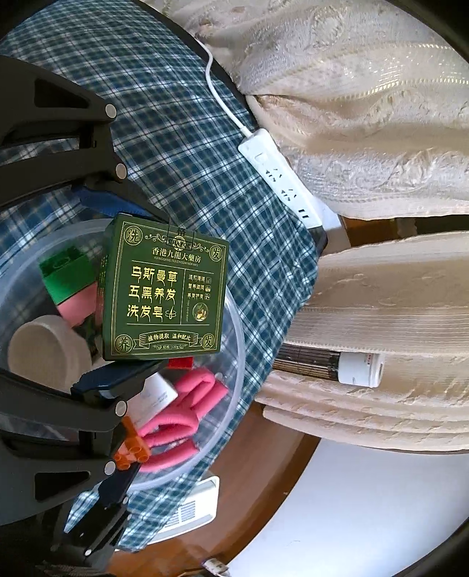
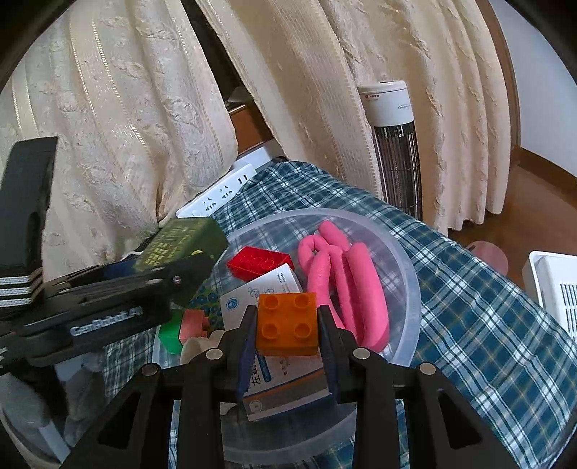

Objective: Organize objects
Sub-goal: 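Open the left tool to drop the green box while the right tool releases the orange brick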

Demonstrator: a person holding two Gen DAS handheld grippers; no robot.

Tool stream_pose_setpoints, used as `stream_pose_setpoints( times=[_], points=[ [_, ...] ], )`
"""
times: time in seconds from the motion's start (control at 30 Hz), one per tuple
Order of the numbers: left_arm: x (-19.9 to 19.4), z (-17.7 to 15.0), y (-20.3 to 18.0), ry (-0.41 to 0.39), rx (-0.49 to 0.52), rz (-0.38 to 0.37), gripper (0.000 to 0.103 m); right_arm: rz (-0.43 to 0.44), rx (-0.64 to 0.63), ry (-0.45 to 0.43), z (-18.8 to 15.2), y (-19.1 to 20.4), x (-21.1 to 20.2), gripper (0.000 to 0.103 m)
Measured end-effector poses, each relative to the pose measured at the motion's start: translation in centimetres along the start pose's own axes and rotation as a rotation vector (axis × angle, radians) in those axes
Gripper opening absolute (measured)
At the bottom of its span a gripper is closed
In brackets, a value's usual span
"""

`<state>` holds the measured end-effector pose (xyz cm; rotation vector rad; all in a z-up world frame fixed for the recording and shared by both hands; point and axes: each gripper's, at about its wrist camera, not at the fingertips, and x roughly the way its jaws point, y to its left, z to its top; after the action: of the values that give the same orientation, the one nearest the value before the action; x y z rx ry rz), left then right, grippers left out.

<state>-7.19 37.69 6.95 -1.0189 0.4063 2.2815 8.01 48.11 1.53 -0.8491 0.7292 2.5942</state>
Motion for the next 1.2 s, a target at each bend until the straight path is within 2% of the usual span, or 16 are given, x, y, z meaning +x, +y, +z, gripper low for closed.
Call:
stream_pose_setpoints(
  times=[0.27, 0.57, 0.9, 1.03, 1.2],
  points=[
    [0.6, 0.0, -0.1, 0.012, 0.006, -0.036, 0.072, -0.006, -0.001, 0.007, -0.1, 0.1, 0.4, 0.034],
    [-1.6, 0.2, 0.3, -0.022, -0.025, -0.072, 0.072, -0.011, -0.003, 0.005, 0.1, 0.3, 0.4, 0.034],
    [-3.2, -0.7, 1.4, -0.028, -0.065, -0.051, 0.074, -0.017, -0.002, 0.011, -0.1, 0.4, 0.2, 0.035],
    [-3.8, -1.6, 1.8, -0.031, -0.072, -0.015, 0.079, -0.016, -0.009, 0.013, -0.2, 0.8, 0.2, 0.043],
    [-4.8, -2.8, 2.5, -0.034, -0.083, -0.002, 0.080, -0.021, -0.007, 0.007, -0.4, 1.0, -0.1, 0.054]
  ],
)
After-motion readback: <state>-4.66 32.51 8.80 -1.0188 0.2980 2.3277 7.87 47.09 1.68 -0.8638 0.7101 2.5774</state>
